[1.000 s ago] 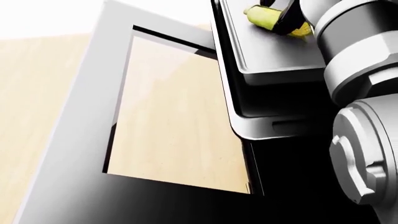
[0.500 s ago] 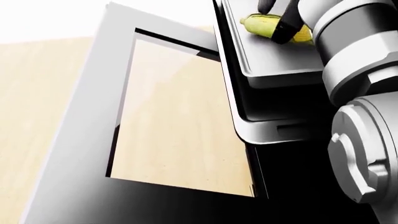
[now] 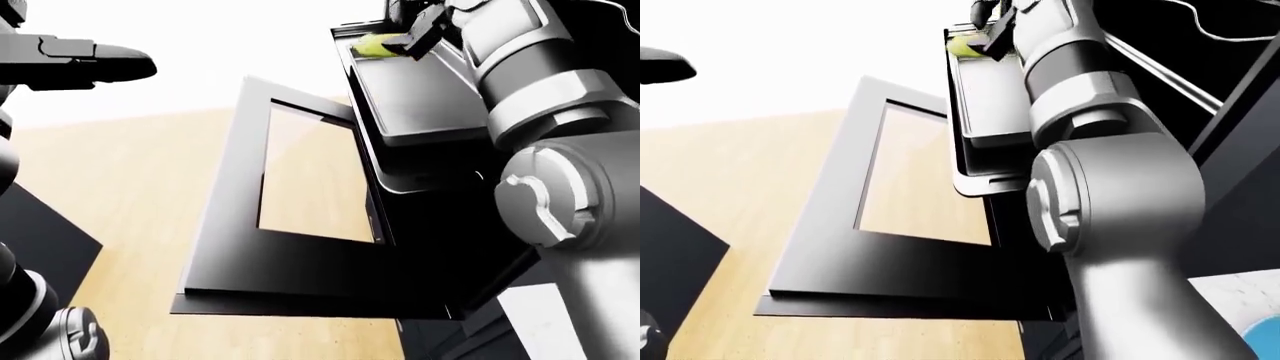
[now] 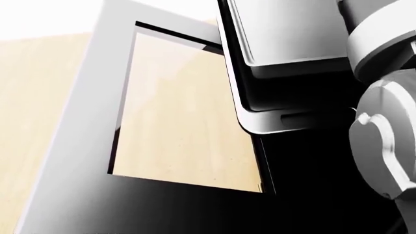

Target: Pick the corn from the top rack in the oven and place it on the plate on the counter.

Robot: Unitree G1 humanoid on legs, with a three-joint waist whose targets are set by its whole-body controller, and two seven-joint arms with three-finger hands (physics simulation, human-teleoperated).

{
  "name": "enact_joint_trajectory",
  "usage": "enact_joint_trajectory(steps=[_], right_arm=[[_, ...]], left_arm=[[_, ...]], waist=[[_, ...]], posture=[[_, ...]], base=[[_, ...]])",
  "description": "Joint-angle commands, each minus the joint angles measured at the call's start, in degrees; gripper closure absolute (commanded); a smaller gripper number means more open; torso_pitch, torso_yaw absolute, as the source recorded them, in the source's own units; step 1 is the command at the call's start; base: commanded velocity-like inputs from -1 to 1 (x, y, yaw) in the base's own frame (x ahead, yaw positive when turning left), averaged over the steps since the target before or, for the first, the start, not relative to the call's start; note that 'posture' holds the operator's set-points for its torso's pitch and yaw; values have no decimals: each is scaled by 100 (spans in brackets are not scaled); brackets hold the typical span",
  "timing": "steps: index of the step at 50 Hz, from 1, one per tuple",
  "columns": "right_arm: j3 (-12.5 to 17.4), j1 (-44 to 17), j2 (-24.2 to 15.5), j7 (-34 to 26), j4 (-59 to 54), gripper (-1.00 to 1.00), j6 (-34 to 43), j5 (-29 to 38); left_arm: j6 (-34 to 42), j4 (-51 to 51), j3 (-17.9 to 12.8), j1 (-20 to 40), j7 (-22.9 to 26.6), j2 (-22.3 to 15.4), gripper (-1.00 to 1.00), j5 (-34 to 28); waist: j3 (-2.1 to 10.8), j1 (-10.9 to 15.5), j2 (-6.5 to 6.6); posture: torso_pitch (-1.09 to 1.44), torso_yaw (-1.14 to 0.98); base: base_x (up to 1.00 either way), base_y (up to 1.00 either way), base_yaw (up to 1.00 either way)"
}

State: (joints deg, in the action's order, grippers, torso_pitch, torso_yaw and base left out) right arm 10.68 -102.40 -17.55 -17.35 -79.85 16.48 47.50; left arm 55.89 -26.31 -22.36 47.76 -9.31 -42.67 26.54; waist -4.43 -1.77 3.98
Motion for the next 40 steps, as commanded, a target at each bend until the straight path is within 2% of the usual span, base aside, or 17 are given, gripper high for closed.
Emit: enact_joint_trajectory(steps=[1,8,9,11,15,17,19,25,28,29,30,31,32,36,37,38,40], right_arm=[[-95,-343,-59,-88,300,100,-235,-299],[-301,-556,64,-99,359,100,-511,-671],[-455,-597,67,-165,351,100,-464,-560],[-426,-653,99,-217,371,100,-469,-677],[-467,-657,131,-313,378,100,-513,-779],[-458,-687,147,-440,407,100,-576,-874],[-434,-763,126,-398,429,100,-516,-964],[-514,-953,73,-495,522,100,-465,-1129],[-535,-974,99,-570,543,100,-486,-1212],[-510,-993,101,-588,546,100,-470,-1270],[-532,-1012,98,-581,555,100,-468,-1275],[-502,-1018,101,-592,563,100,-467,-1338],[-516,-1015,101,-583,574,100,-465,-1352],[-514,-1034,89,-607,614,100,-432,-1489],[-510,-1024,101,-609,668,100,-516,-1539],[-420,-1032,112,-551,684,100,-457,-1672],[-452,-1006,97,-556,724,100,-469,-1739]], left_arm=[[-137,-84,-116,135,-18,-110,-100,-45],[-79,-137,-147,134,-44,-114,-100,-1],[-83,-136,-145,125,-46,-121,-100,-6],[-76,-146,-173,108,-49,-114,-100,14],[-108,-162,-198,46,-43,-127,-100,33],[-158,-159,-228,-7,-27,-129,-100,39],[-188,-144,-225,-38,-20,-145,-100,31],[-144,-117,-193,55,-73,-171,-100,82],[-112,-133,-172,91,-106,-149,-100,108],[-101,-135,-158,104,-111,-169,-100,102],[-60,-137,-170,140,-116,-176,-100,129],[-61,-154,-170,138,-114,-192,-100,129],[-30,-158,-184,149,-124,-189,-100,150],[-45,-173,-196,107,-127,-201,-100,157],[-70,-175,-184,70,-136,-181,-100,143],[-88,-166,-184,56,-131,-182,-100,134],[-119,-158,-187,31,-114,-179,-100,131]], waist=[[187,2,1],[174,-8,0],[276,8,13],[556,34,-5],[447,90,-159],[376,120,-306],[452,111,-424],[390,266,-169],[351,322,153],[384,325,415],[402,320,430],[415,343,367],[476,337,389],[494,282,264],[485,318,104],[115,354,29],[-8,330,-90]], posture=[[0,0],[0,0],[0,0],[0,0],[0,0],[0,0],[0,0],[0,0],[0,0],[0,0],[0,0],[0,0],[0,0],[0,0],[0,0],[0,0],[0,0]], base=[[0,0,0],[0,0,0],[-19,0,0],[-68,5,0],[-88,19,0],[-88,24,0],[-88,27,0],[-89,26,0],[-91,22,0],[-91,22,0],[-91,21,0],[-91,22,0],[-91,22,0],[-91,22,0],[0,0,0],[0,0,0],[0,0,0]])
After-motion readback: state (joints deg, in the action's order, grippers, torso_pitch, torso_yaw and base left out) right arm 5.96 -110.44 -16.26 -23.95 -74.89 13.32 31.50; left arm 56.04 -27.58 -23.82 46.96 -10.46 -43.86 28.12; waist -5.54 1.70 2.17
